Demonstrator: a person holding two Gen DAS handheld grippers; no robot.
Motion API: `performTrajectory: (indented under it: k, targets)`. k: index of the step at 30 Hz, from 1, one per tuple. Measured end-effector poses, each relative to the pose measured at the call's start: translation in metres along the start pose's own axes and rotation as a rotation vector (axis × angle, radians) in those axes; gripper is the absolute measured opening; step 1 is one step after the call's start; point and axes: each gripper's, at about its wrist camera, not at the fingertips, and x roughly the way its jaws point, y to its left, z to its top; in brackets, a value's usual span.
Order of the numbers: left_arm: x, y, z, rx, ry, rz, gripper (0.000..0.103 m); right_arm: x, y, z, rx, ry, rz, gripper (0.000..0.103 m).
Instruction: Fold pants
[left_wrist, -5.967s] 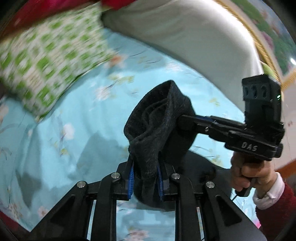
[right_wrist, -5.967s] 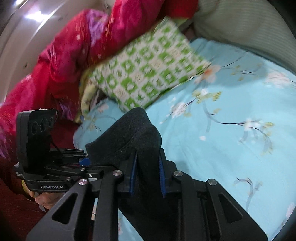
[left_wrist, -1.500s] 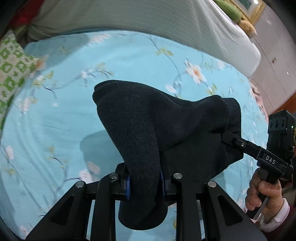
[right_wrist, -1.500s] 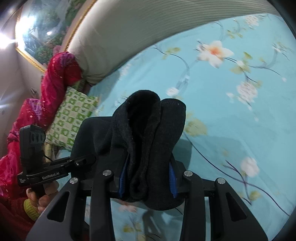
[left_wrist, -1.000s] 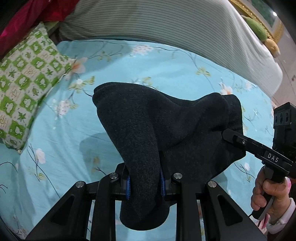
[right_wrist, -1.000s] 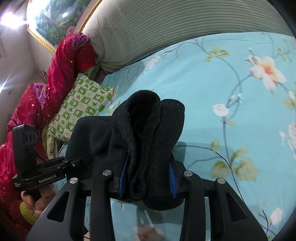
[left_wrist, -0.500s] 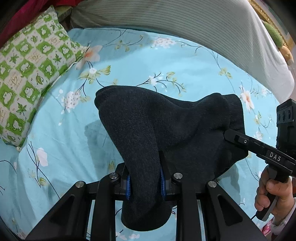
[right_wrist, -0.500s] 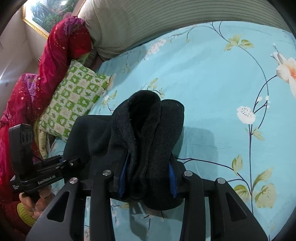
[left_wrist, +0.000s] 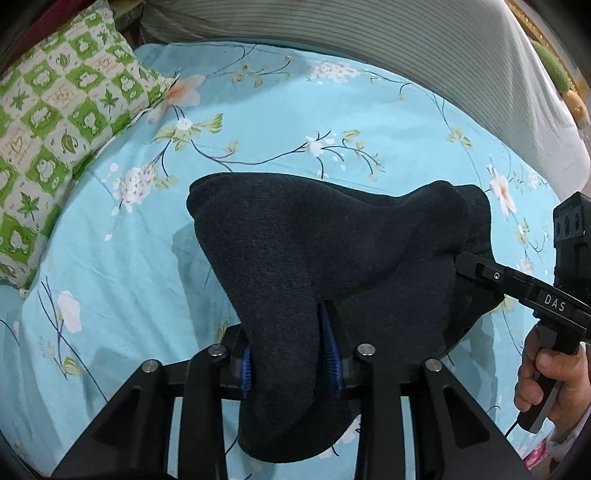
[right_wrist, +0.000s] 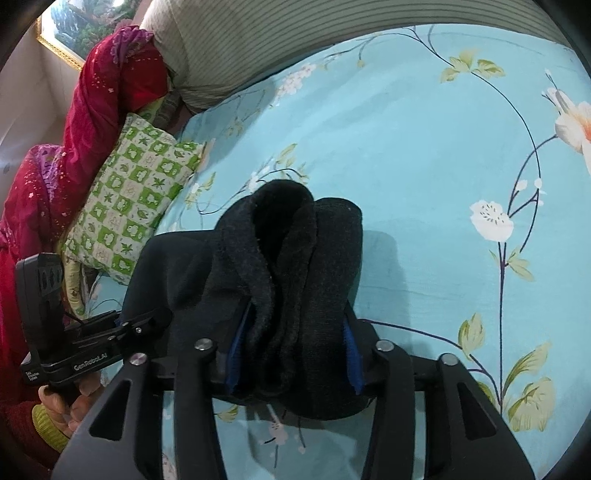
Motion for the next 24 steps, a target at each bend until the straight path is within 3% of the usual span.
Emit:
performTrajectory:
  k: [9, 17, 20, 24]
  targets:
    - [0.002, 0.006, -0.004, -0.009, -0.014, 0.01, 0.056, 0.005, -0.012, -0.002, -0.004, -0.008, -0.021, 0.066]
    - [-0.006, 0.007, -0.005, -0.019, -0.011, 0.025, 0.064, -0.009, -0.013, -0.003, 0.025, -0.039, -0.03, 0.068]
    - [-0.009, 0.008, -0.008, -0.032, -0.015, 0.068, 0.072, -0.015, -0.017, -0.005, 0.048, -0.051, -0.03, 0.068]
    - [-0.014, 0.006, -0.013, -0.042, -0.021, 0.105, 0.075, -0.02, -0.015, -0.007, 0.048, -0.046, -0.056, 0.068]
